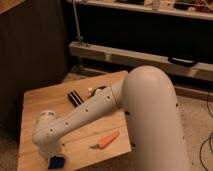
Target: Wipe the white sponge on the table
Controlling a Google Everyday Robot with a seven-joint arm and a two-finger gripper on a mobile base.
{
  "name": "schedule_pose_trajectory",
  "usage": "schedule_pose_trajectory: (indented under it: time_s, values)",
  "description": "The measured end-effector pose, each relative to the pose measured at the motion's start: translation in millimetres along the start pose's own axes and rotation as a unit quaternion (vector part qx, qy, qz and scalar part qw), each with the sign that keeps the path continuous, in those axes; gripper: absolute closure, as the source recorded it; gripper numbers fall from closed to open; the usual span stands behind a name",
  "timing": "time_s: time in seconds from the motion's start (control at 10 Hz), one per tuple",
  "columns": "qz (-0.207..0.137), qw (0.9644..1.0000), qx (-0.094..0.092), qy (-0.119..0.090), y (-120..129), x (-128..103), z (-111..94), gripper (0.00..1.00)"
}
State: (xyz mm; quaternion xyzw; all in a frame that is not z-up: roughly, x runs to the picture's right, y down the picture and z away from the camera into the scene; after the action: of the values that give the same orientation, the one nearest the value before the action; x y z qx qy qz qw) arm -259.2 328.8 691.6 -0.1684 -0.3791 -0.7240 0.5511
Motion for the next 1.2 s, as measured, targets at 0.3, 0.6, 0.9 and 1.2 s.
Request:
schedule_pose_trajectory:
  time_s: [0.3, 0.6, 0.9, 1.2]
  values:
    - [0.023, 0.9995, -0.020, -0.008, 24, 1, 7, 0.96]
    - [0.062, 0.9974, -0.036, -0.003, 62, 17, 2, 0.96]
    - [0.111, 0.9919, -0.063, -0.002, 114, 40, 1, 0.96]
    - [0.136, 0.9877, -0.078, 0.002, 133, 59, 5, 0.96]
